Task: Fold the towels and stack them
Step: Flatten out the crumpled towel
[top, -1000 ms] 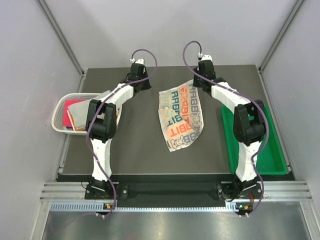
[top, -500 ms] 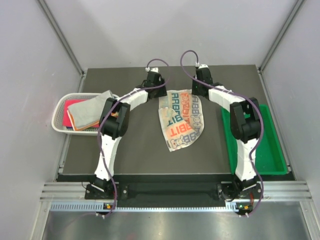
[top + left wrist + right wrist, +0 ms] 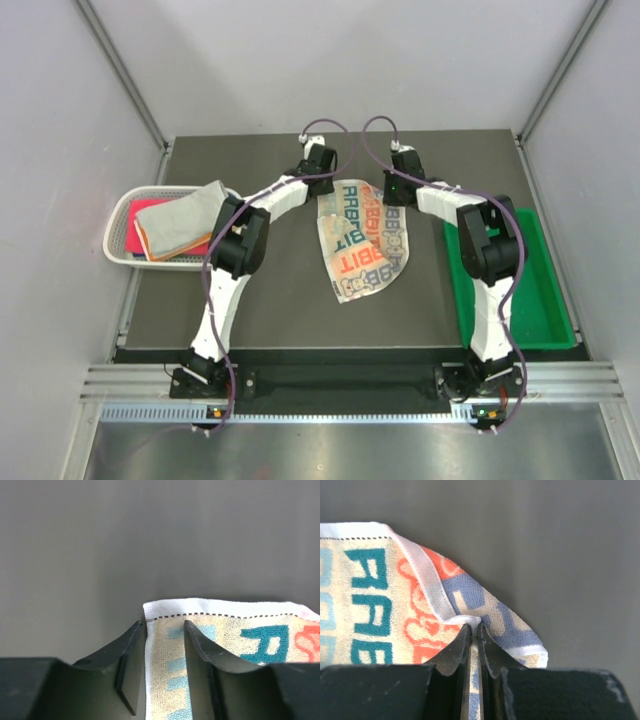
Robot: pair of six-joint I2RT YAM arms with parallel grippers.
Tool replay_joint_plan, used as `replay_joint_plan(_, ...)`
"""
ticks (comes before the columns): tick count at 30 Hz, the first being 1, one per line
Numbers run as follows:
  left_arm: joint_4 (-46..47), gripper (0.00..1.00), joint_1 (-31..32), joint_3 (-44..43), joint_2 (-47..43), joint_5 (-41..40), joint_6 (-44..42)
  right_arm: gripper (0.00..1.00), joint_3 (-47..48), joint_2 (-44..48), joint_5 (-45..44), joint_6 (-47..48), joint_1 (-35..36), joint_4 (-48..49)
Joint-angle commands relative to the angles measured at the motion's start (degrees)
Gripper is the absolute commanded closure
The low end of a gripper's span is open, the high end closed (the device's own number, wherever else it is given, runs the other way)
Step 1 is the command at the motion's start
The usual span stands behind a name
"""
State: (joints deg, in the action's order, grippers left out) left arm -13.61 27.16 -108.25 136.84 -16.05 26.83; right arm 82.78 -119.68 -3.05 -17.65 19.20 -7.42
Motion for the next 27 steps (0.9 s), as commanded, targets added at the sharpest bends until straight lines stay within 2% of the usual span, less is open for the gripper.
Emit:
replay_joint_plan(1, -7.3, 0.62, 1.1, -1.0, 3.4, -2.0, -0.6, 1.0, -0.3, 3.1, 1.9, -1.8, -0.1, 3.1)
replay_joint_plan(4, -8.9, 0.69, 1.3, -1.8, 4.4, -2.4, -0.4, 1.0, -0.3, 3.4, 2.8, -2.5, -0.1, 3.3)
replay_joint_plan(5, -9.3, 0.77, 1.4, -2.1, 4.9, -2.8, -0.2, 1.0, -0.4, 3.5, 2.8, -2.6, -0.2, 3.3)
replay_joint_plan(8, -10.1, 0.88, 1.4, -2.1, 5.1, -3.1, -0.2, 1.0, -1.1, 4.3, 2.8, -3.2, -0.2, 3.6)
replay_joint_plan(9, -10.3, 0.99, 1.4, -1.9, 4.9, -3.3, -0.2, 1.0, -1.4, 4.4, 4.2, -3.2, -0.1, 3.6)
replay_joint_plan(16, -9.1, 1.0, 1.3, 0.4, -2.3, -5.8, -3.1, 1.0, -3.3, 8.9, 4.5, -2.8, -0.2, 3.1)
replay_joint_plan(21, -6.5, 1.0, 1.7, 6.8, -14.9, -7.3, -4.8, 1.0, -5.9, 15.6, 3.8, -1.6, -0.2, 2.9)
replay_joint_plan(27, -6.4, 1.0, 3.9, 17.6, -30.9, -7.9, -6.1, 1.0, -13.6, 30.4, 3.3, -0.7, 1.3, 2.8)
